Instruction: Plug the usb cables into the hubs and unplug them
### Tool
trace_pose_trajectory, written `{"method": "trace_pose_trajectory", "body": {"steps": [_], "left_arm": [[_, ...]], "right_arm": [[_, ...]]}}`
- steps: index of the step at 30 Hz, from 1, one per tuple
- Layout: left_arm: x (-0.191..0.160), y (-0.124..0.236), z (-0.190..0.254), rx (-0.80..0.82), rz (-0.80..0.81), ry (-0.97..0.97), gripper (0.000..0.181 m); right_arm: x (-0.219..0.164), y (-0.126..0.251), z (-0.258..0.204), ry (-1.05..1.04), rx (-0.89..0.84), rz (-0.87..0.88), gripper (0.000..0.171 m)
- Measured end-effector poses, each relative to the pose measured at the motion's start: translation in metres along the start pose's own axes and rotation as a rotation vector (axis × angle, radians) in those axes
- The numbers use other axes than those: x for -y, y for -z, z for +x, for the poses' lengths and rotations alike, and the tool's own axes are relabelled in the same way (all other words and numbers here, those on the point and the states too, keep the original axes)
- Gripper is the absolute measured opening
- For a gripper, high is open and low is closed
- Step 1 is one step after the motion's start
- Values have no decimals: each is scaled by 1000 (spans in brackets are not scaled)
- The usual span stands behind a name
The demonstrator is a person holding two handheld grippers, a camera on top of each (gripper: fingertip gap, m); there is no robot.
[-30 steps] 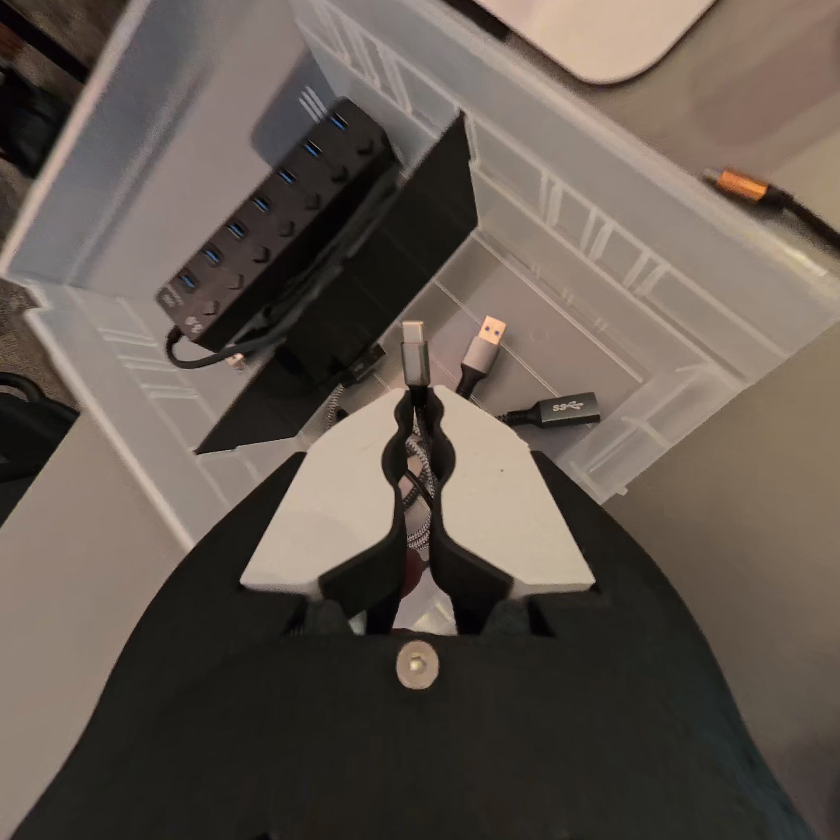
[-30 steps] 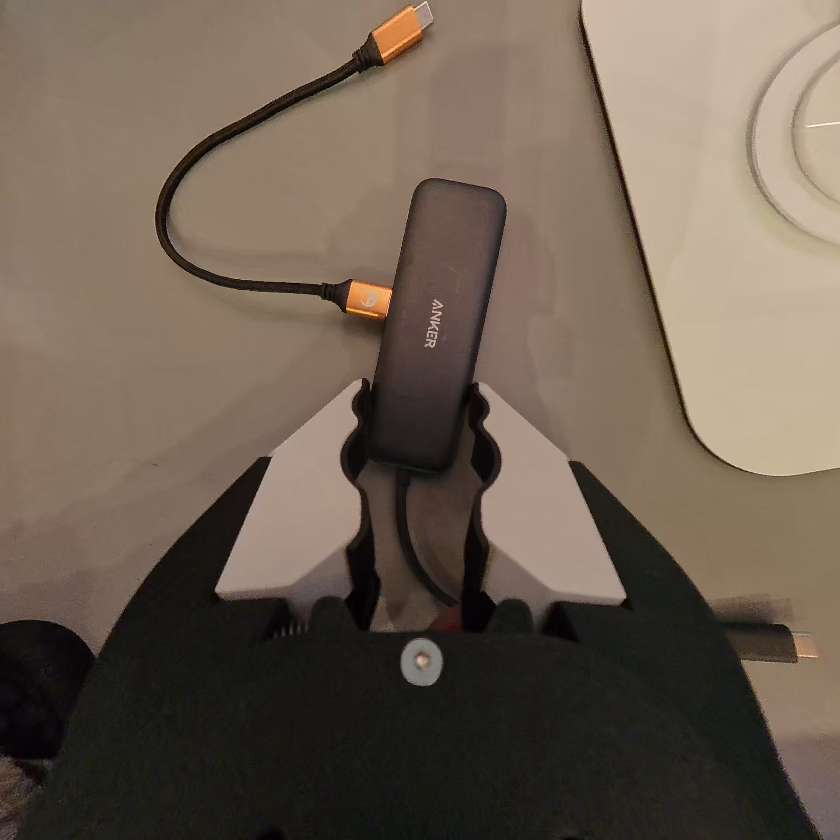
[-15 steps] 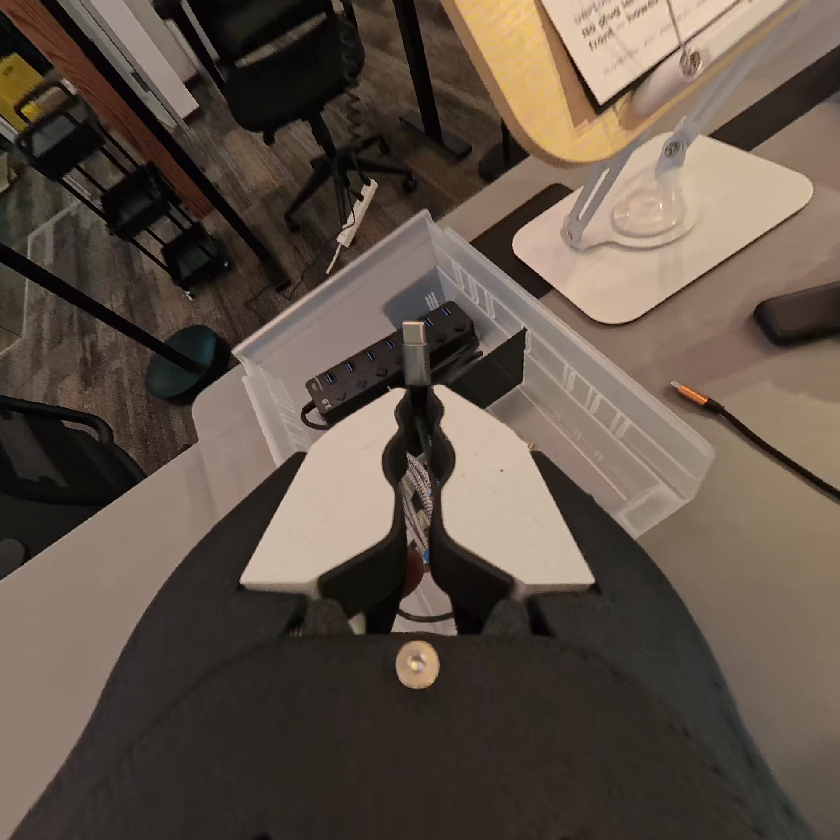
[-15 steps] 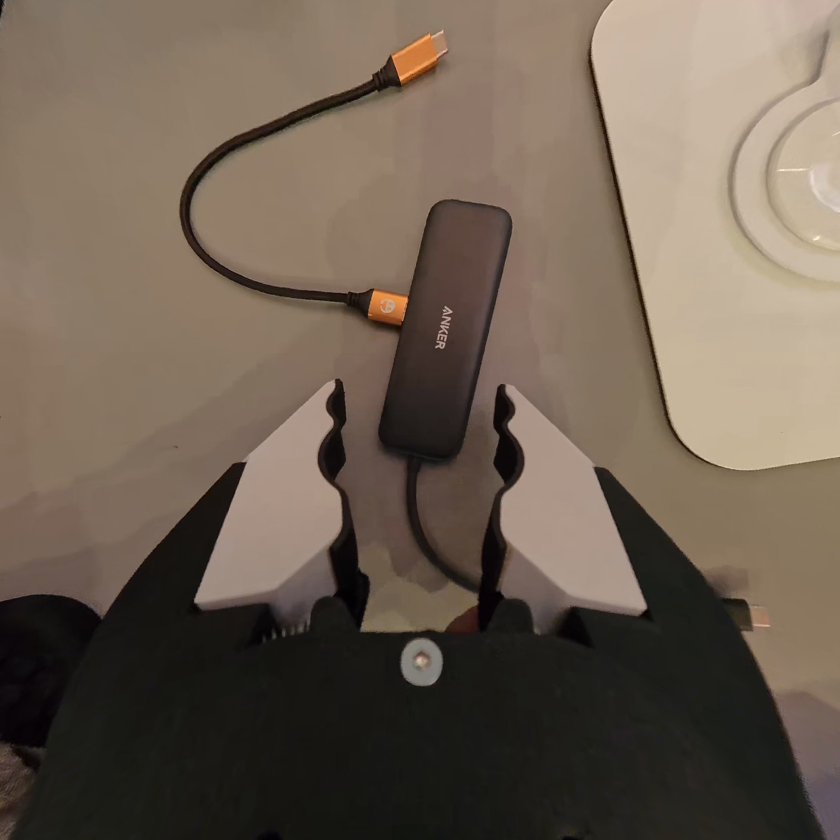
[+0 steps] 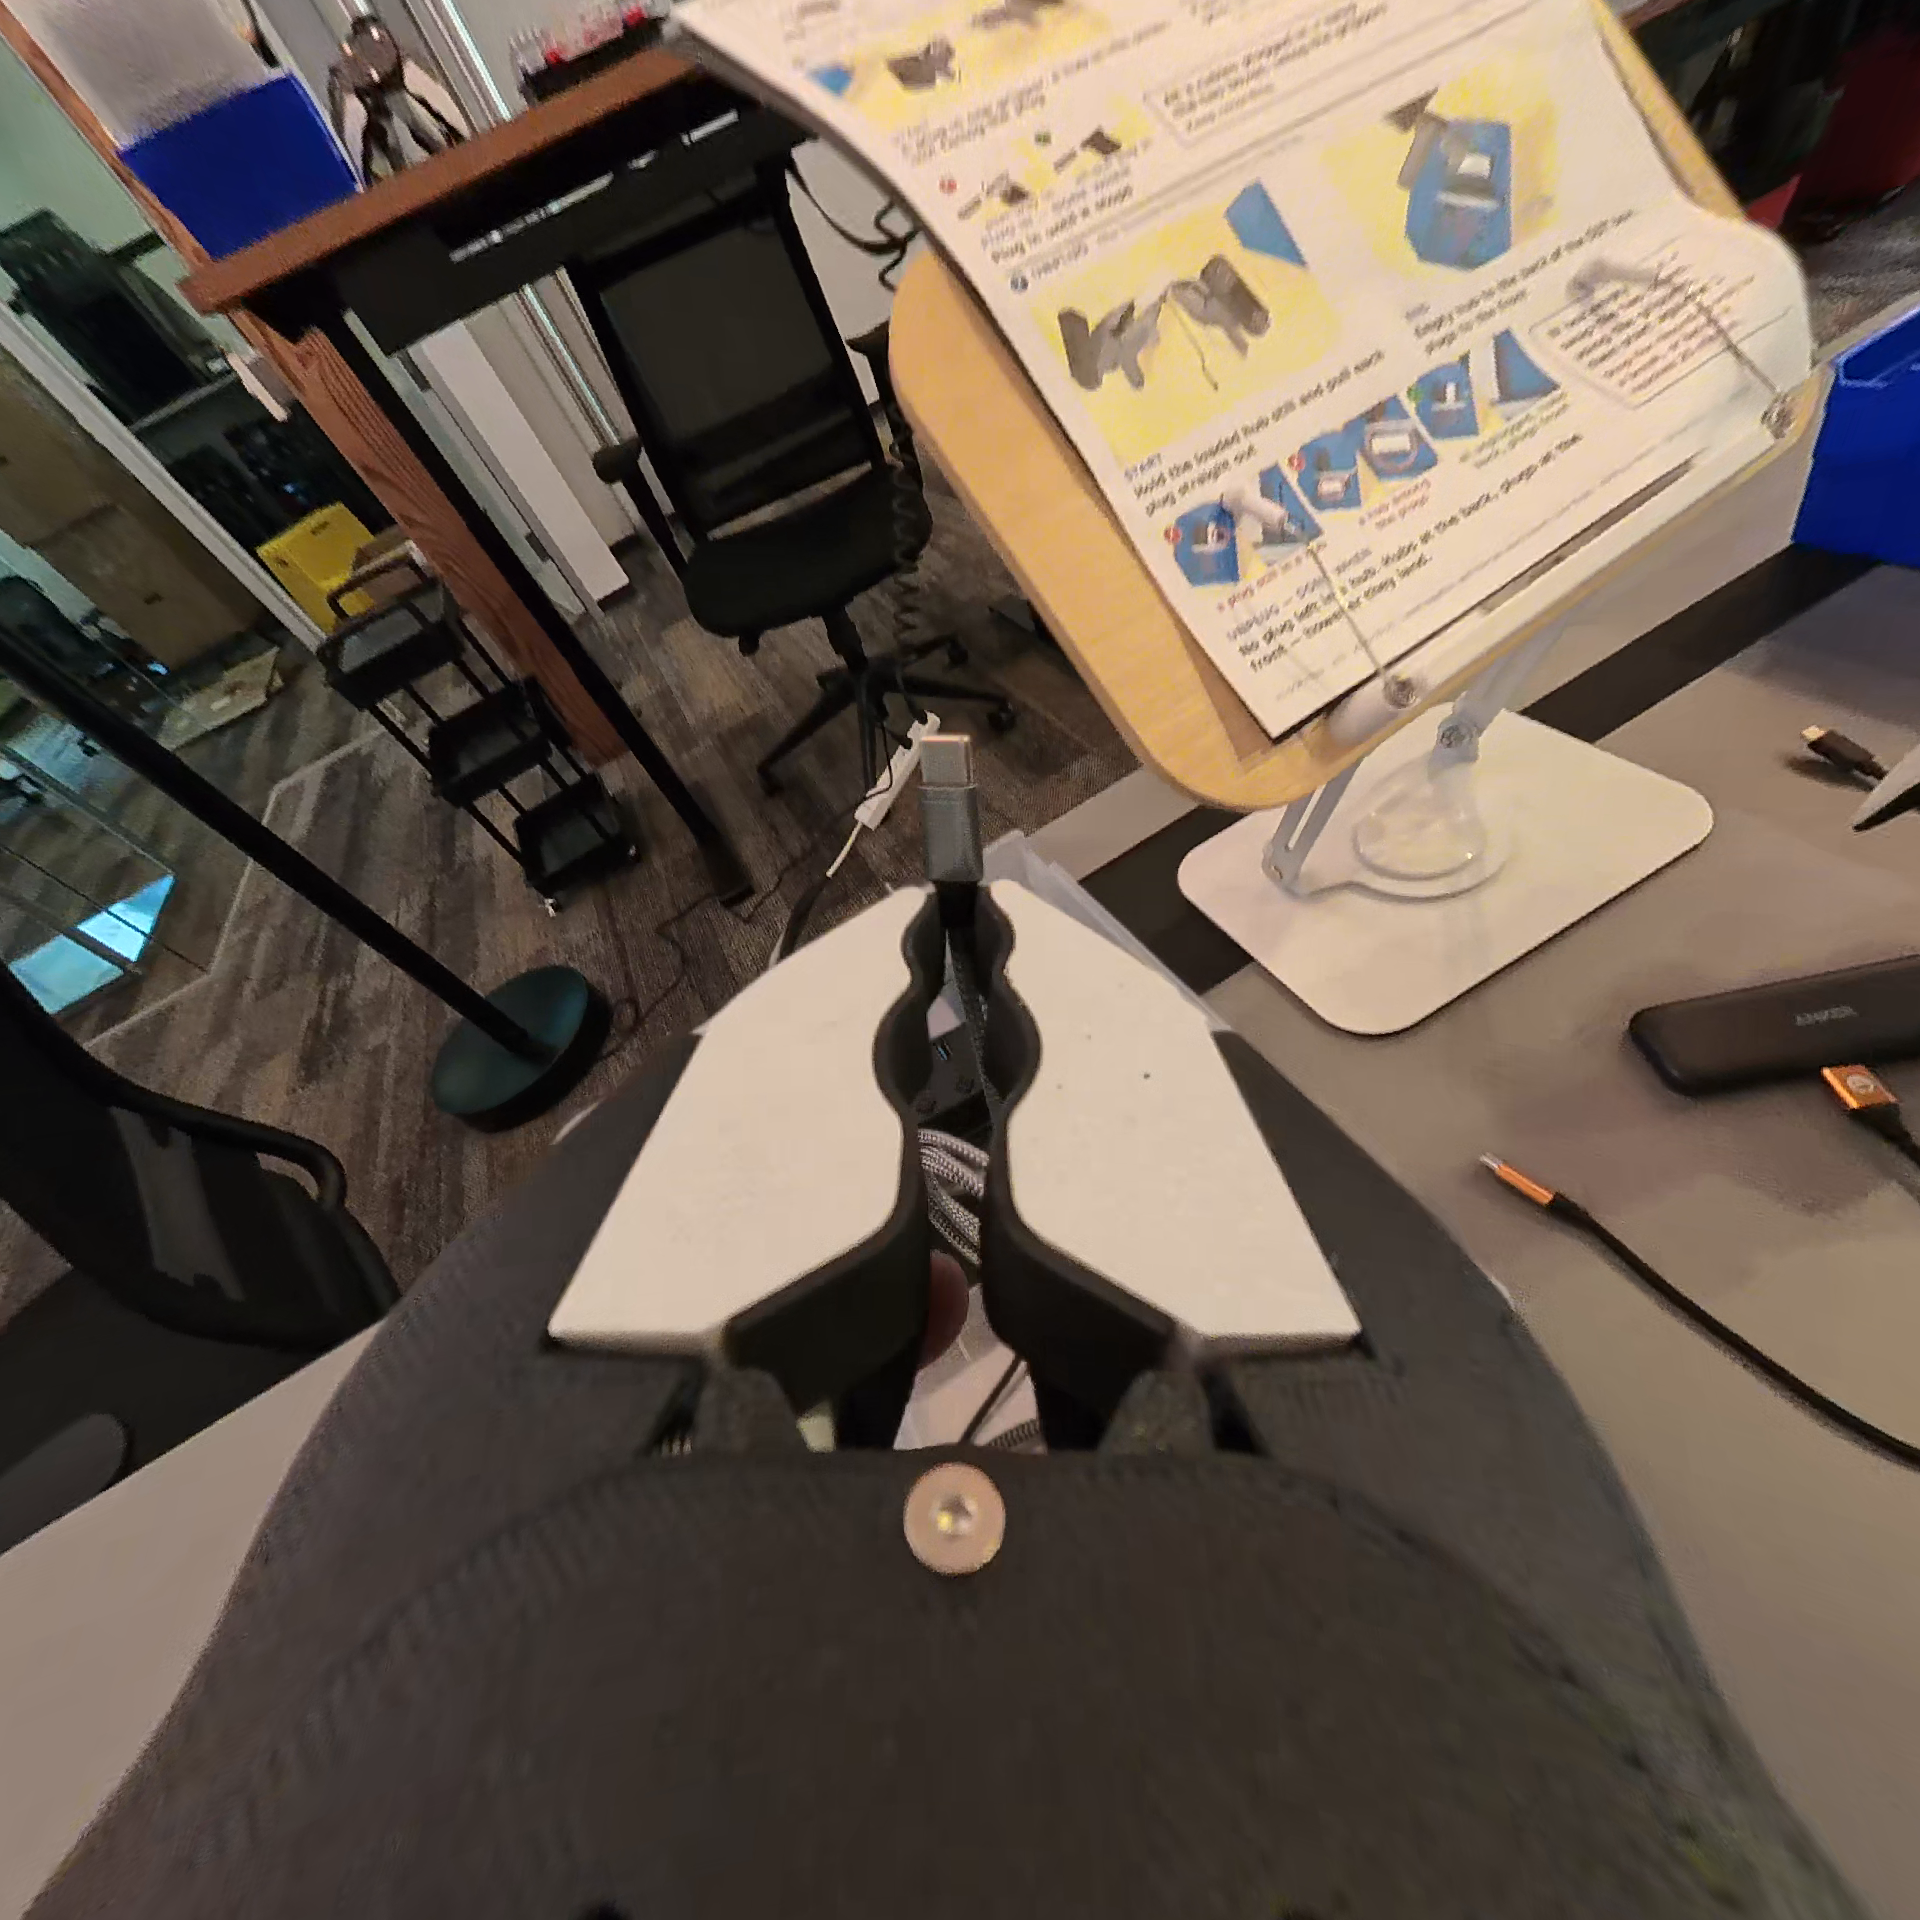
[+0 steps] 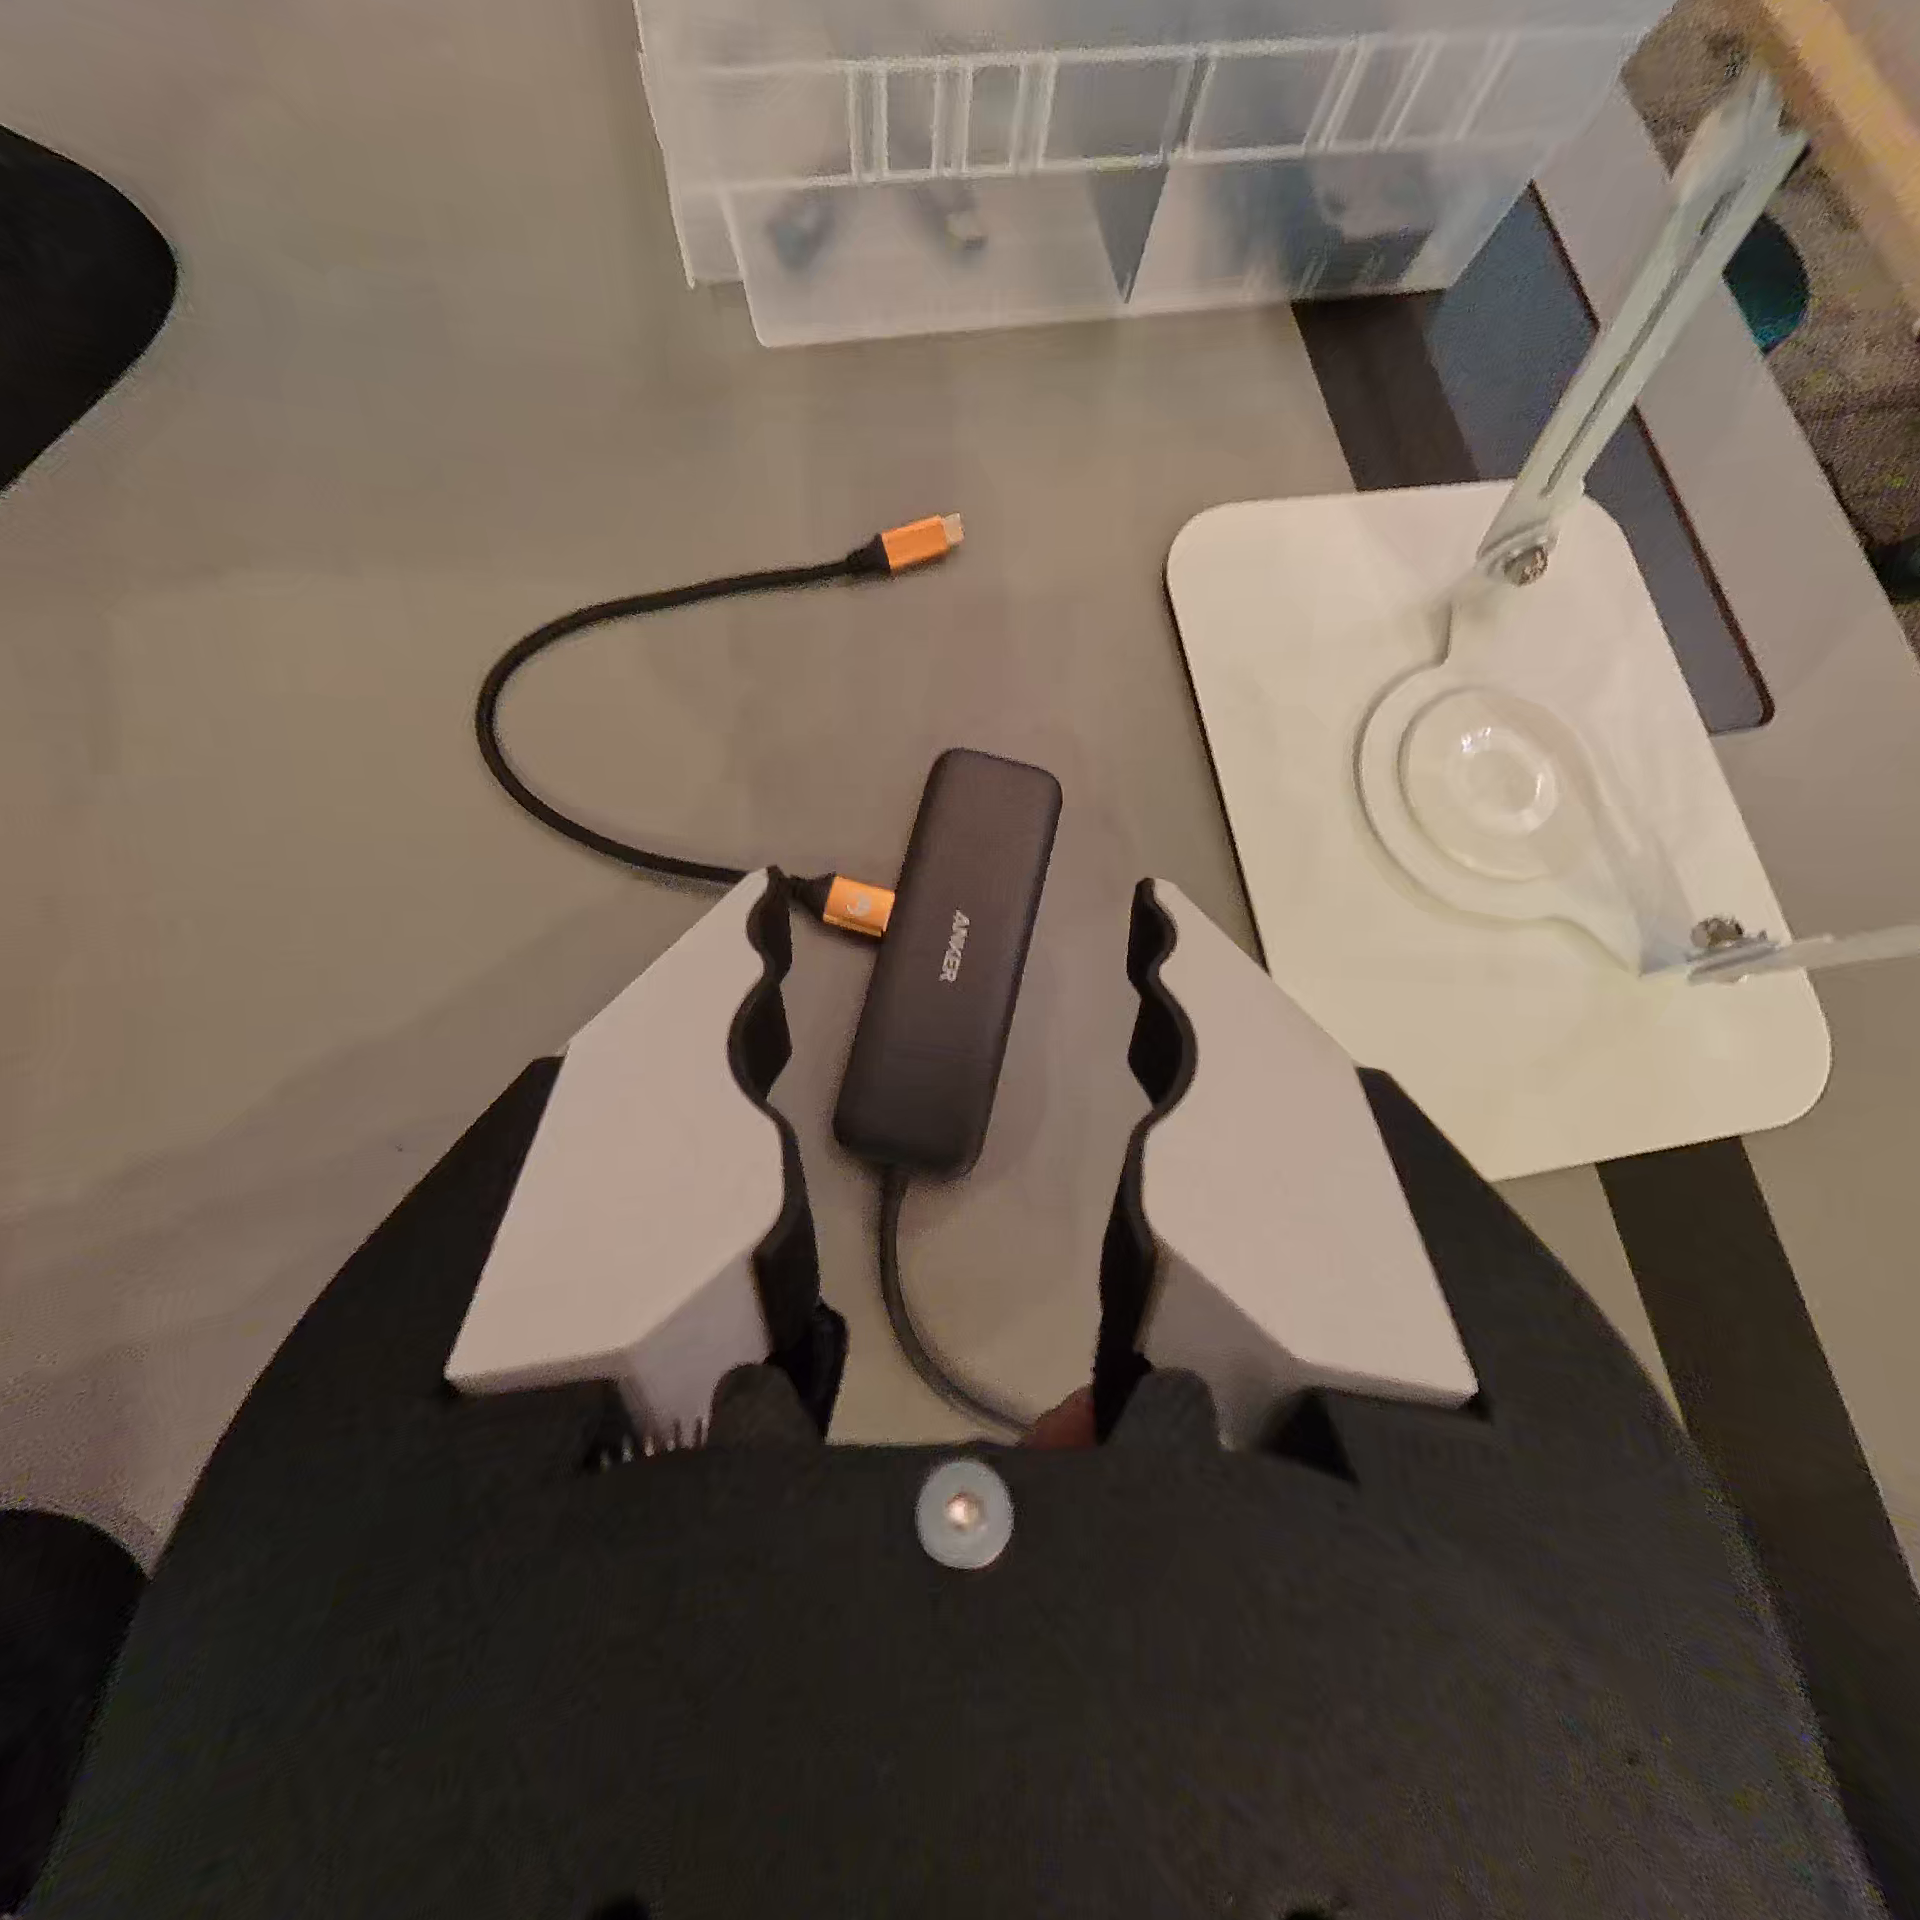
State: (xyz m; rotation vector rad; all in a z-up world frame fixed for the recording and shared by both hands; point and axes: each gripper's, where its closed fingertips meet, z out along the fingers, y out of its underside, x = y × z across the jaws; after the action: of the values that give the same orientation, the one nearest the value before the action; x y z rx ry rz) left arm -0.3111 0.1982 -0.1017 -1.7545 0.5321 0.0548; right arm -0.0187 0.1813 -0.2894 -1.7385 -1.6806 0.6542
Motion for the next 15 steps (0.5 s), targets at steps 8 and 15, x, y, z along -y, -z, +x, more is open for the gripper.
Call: {"method": "trace_pose_trajectory", "body": {"steps": [8,15], "left_arm": [[51,17,6,43,107,-53,4],[93,34,25,28,184,-86,4]], "right_arm": [[42,-4,-10,70,-16,124,62],[78,-13,-29,123,18,253,63]]}}
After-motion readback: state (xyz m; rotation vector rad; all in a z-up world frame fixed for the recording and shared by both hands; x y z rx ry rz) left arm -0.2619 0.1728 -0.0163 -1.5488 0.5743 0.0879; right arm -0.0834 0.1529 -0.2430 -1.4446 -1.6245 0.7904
